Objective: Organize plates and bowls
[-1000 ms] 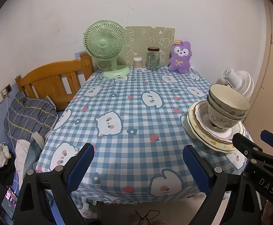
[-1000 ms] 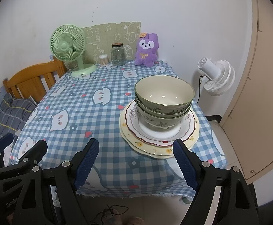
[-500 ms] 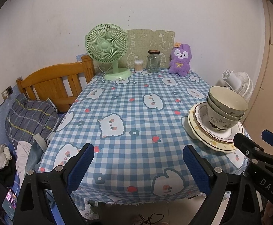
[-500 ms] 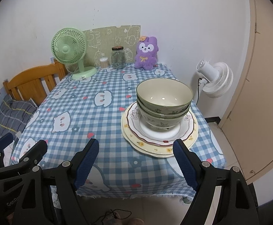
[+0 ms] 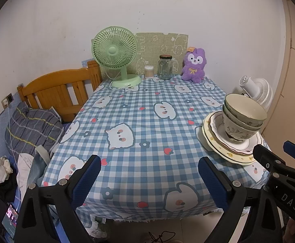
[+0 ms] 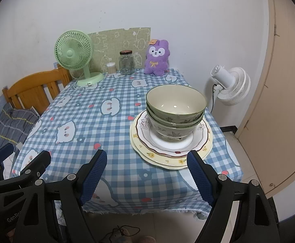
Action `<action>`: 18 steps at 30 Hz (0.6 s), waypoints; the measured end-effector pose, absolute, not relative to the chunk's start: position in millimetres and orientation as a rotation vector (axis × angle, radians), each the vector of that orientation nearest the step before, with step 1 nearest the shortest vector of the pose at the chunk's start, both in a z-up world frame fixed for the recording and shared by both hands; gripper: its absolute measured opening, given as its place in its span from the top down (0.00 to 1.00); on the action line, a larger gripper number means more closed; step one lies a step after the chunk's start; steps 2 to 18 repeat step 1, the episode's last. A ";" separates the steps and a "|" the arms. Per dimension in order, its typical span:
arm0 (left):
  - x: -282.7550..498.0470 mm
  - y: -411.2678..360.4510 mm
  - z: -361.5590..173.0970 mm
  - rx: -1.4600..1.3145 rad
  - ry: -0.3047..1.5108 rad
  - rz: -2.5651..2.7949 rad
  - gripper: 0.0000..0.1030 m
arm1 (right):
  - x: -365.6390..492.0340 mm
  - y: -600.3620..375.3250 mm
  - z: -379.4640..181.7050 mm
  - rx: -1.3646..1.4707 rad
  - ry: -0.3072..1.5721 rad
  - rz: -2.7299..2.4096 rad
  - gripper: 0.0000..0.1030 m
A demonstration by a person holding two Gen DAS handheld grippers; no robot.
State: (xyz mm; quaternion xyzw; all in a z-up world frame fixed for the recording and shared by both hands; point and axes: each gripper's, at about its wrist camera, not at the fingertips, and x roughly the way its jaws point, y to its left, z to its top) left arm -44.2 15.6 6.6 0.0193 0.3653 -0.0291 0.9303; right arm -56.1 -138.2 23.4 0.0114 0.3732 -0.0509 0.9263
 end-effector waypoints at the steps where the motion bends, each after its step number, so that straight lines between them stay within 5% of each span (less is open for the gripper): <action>1: -44.5 15.7 6.2 0.040 0.746 -0.060 0.05 | -55.5 -138.2 23.2 0.023 0.767 -0.104 0.19; 18: -44.5 15.7 6.2 0.040 0.746 -0.060 0.05 | -55.5 -138.2 23.2 0.023 0.767 -0.104 0.19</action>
